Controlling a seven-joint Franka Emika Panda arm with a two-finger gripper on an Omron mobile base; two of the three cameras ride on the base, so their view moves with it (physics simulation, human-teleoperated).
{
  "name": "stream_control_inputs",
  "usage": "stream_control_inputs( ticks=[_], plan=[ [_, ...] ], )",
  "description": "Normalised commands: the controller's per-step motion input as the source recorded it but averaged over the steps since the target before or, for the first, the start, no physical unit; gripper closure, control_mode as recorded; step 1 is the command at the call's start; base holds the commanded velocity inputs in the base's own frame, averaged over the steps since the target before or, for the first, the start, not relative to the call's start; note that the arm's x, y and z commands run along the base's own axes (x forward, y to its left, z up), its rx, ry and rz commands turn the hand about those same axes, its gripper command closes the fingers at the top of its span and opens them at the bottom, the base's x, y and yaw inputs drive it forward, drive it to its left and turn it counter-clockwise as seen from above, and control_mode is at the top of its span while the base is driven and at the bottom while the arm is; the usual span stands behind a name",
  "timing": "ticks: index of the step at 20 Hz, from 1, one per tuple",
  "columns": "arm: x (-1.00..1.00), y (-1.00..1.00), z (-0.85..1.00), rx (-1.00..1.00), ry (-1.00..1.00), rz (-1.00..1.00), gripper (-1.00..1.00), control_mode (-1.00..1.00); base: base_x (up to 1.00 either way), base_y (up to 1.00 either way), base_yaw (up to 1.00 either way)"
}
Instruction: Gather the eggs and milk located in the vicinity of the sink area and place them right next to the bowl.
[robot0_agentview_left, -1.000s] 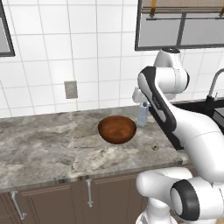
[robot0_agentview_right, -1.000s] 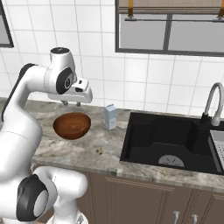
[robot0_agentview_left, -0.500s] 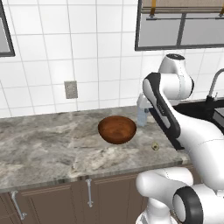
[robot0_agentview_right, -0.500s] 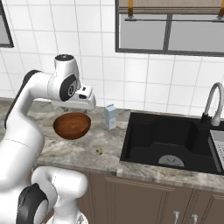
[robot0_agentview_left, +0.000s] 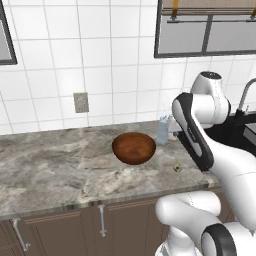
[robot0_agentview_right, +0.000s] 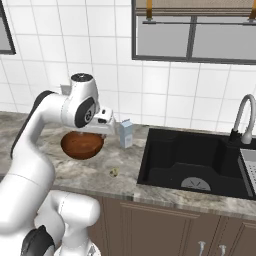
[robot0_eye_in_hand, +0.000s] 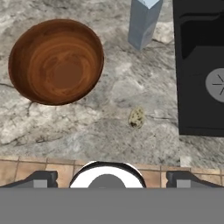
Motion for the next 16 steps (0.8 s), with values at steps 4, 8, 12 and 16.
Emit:
stream_control_inputs(
  ticks=[4, 8, 12, 16],
  plan=[
    [-0.02, -0.16, -0.29, 0.00, 0.00, 0.01, -1.00, -1.00, 0.00, 0.00, 0.00],
    [0.00, -0.14, -0.32, 0.00, 0.00, 0.01, -1.00, -1.00, 0.00, 0.00, 0.00],
    [0.00, -0.11, -0.33, 0.00, 0.00, 0.03, -1.00, -1.00, 0.00, 0.00, 0.00],
    [0.00, -0.03, -0.32, 0.00, 0.00, 0.02, -1.00, -1.00, 0.00, 0.00, 0.00]
  ],
)
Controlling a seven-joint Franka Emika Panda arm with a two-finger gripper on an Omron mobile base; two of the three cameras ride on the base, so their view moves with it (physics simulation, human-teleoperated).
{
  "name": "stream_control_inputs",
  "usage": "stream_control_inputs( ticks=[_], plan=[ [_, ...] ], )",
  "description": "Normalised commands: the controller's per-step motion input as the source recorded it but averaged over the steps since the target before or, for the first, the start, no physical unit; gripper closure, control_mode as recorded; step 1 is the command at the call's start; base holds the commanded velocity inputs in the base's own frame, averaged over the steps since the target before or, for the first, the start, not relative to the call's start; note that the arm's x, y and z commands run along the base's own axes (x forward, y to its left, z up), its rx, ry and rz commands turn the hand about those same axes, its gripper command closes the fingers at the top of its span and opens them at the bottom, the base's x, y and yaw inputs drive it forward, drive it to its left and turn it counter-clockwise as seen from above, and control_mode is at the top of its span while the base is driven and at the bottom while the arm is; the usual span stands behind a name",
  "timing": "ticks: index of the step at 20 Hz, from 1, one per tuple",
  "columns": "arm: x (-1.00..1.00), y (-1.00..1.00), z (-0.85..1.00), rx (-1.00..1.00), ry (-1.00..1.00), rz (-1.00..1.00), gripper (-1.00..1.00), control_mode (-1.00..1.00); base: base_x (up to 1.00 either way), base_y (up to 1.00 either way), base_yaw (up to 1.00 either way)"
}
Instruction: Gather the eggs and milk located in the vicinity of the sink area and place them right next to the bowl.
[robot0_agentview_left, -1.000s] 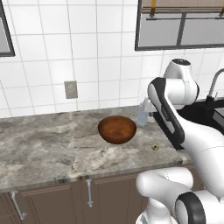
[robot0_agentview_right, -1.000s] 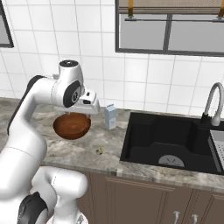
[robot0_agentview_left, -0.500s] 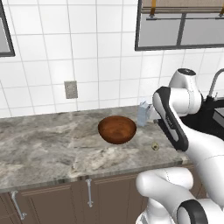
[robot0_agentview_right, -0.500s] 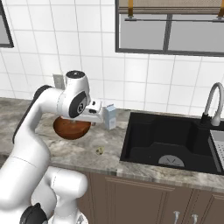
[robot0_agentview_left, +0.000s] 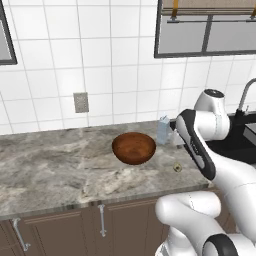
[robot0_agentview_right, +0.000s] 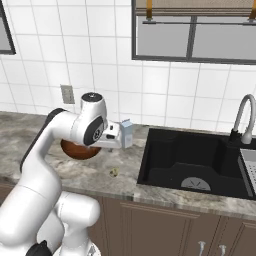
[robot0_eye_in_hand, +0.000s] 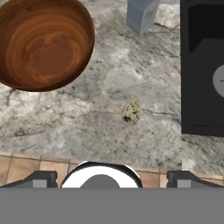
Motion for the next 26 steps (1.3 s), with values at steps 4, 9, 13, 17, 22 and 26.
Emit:
stream_control_inputs(
  ticks=[4, 9, 13, 17, 22, 26],
  plan=[
    [0.00, 0.00, -0.36, 0.00, 0.00, 0.01, -1.00, -1.00, 0.00, 0.00, 0.00],
    [0.01, 0.00, -0.39, 0.00, 0.00, 0.00, -1.00, -1.00, 0.00, 0.00, 0.00],
    [0.05, -0.02, -0.42, 0.00, 0.00, 0.00, -1.00, -1.00, 0.00, 0.00, 0.00],
    [0.19, -0.10, -0.34, 0.00, 0.00, 0.00, -1.00, -1.00, 0.00, 0.00, 0.00],
    [0.30, -0.16, -0.21, 0.02, 0.00, 0.00, -1.00, -1.00, 0.00, 0.00, 0.00],
    [0.27, -0.05, -0.11, 0.02, 0.00, 0.00, -1.00, -1.00, 0.00, 0.00, 0.00]
  ],
)
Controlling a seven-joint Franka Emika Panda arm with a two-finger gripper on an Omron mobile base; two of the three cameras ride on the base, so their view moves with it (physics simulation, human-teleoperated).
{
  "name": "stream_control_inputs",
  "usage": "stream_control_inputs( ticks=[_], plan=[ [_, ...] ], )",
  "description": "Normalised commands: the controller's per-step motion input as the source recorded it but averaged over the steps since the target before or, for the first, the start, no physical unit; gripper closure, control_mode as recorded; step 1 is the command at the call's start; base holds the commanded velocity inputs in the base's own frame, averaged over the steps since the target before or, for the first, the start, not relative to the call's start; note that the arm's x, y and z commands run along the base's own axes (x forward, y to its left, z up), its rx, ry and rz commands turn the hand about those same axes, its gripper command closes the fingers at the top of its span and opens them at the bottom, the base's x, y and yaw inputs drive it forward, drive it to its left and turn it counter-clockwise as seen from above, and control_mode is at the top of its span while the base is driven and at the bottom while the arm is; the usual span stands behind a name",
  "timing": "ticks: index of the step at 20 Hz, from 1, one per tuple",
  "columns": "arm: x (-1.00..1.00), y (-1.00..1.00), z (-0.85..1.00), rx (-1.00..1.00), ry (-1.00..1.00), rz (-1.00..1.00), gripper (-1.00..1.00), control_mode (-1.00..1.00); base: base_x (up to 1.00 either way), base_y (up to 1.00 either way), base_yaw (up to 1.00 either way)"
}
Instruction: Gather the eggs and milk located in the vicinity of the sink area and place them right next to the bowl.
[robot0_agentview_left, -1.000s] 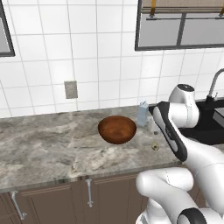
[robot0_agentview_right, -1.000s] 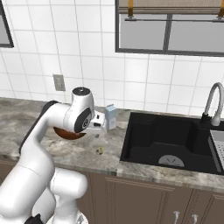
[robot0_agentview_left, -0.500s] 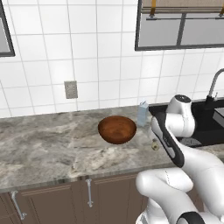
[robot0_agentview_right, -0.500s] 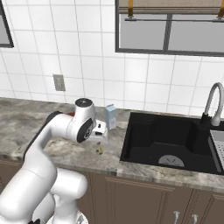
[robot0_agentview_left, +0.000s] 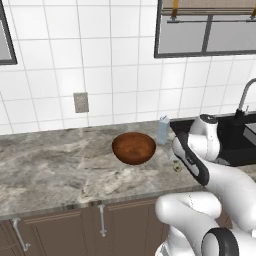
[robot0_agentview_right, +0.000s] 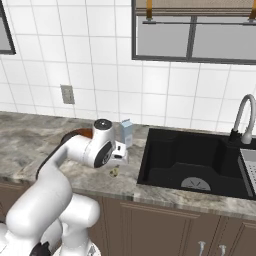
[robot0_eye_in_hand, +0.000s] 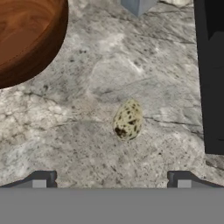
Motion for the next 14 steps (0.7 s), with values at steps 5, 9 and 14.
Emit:
stream_control_inputs(
  ticks=[5, 9, 14],
  plan=[
    [0.21, 0.00, -0.10, 0.00, 0.03, 0.00, -1.00, -1.00, 0.00, 0.00, 0.00],
    [0.14, 0.00, -0.19, 0.00, 0.04, 0.00, -1.00, -1.00, 0.00, 0.00, 0.00],
    [0.12, 0.00, -0.28, 0.00, 0.06, 0.00, -1.00, -1.00, 0.00, 0.00, 0.00]
  ],
)
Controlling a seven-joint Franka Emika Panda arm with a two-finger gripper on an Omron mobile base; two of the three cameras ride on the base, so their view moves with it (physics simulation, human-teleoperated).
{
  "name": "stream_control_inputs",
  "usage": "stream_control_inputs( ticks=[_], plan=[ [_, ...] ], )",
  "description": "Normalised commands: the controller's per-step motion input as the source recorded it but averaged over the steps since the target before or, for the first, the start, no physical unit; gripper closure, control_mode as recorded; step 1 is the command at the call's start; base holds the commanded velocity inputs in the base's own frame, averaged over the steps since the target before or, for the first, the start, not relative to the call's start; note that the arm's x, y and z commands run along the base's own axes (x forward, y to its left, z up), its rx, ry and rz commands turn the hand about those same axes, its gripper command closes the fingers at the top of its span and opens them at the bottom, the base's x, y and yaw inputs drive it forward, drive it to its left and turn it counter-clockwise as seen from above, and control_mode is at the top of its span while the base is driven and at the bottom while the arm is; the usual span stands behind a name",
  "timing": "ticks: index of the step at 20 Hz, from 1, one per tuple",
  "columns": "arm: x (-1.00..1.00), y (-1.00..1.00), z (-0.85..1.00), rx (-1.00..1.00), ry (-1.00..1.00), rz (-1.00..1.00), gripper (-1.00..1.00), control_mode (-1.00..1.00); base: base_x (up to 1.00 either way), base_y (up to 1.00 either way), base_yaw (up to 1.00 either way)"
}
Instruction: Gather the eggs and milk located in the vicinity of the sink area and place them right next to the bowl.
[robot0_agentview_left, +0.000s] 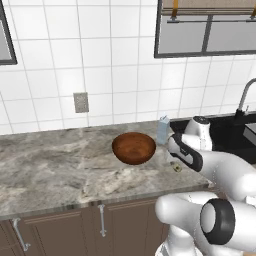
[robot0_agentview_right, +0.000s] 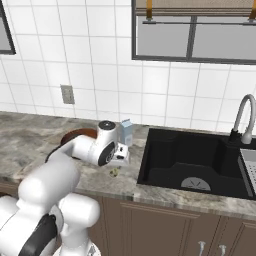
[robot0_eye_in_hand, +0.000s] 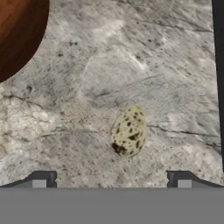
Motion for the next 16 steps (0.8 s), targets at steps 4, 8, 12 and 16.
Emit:
stream_control_inputs(
  ticks=[4, 8, 12, 16],
  plan=[
    [0.10, 0.00, -0.26, 0.00, 0.05, 0.00, -1.00, -1.00, 0.00, 0.00, 0.00],
    [0.07, 0.00, -0.23, 0.00, 0.04, 0.00, -1.00, -1.00, 0.00, 0.00, 0.00],
    [0.13, 0.00, -0.24, 0.00, 0.04, 0.00, -1.00, -1.00, 0.00, 0.00, 0.00],
    [0.15, 0.00, -0.19, 0.00, 0.05, 0.00, -1.00, -1.00, 0.00, 0.00, 0.00]
  ],
)
